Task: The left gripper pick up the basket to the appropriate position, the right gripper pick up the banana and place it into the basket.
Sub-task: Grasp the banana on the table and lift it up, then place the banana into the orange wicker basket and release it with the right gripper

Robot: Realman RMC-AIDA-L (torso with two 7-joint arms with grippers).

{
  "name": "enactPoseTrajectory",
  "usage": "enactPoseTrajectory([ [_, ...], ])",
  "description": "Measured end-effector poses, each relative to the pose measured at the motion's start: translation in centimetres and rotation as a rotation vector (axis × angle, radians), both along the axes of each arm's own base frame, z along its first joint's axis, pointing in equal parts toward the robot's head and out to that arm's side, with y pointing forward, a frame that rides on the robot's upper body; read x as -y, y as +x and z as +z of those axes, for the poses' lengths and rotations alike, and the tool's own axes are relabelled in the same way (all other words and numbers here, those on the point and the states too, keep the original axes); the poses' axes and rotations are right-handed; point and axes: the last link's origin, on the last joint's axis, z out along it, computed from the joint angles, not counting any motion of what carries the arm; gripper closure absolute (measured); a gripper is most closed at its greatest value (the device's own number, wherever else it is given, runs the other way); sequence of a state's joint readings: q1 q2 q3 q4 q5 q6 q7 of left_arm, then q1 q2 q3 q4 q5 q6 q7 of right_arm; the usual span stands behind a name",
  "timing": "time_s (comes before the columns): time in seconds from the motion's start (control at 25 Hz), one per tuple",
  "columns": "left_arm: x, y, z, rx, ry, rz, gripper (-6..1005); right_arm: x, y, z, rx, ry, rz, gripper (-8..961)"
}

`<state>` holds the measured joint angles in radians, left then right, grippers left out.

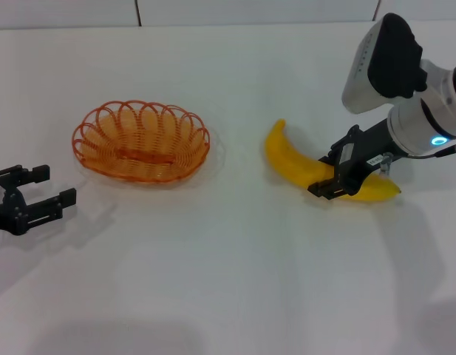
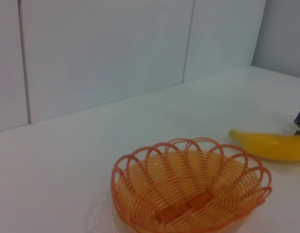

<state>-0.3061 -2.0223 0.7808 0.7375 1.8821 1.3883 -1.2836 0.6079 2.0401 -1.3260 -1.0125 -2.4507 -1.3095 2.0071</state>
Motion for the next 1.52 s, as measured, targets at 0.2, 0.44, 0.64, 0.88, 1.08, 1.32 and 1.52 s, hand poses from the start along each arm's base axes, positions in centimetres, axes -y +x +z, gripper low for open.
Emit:
enactPoseTrajectory([
  [0.2,0.2,-0.2,0.0,-0.003,-0.003,0.005,297,0.1,-0.9,0.8,-0.019,0.018,0.032,466],
  [0.44,0.1,-0.2,-0.1,-0.011,-0.01,0.005,298,-0.3,-3.9,0.9,-0.111,0.047,0.114,455],
  [0.64,0.0,-0.1,-0.2,-0.011,-0.012,0.001,298,-1.0,-7.3,-0.9,-0.193,0.072,0.22,444],
  [0.88,-0.3,0.3,-0.3,-0.012,-0.016,-0.012,298,-1.1,-10.8,-3.8,-0.198,0.051,0.331,431],
  [1.08,-0.6,0.6,-0.3,-0.013,-0.019,-0.021,297,-1.9,-13.1,-6.9,-0.176,0.077,0.375,420],
  [1.32,-0.9,0.9,-0.4,-0.014,-0.022,-0.032,304,-2.3,-14.5,-8.8,-0.176,0.087,0.411,407],
  [1.52,-0.9,0.9,-0.4,-0.014,-0.022,-0.033,305,-2.1,-14.9,-9.6,-0.177,0.077,0.433,396],
])
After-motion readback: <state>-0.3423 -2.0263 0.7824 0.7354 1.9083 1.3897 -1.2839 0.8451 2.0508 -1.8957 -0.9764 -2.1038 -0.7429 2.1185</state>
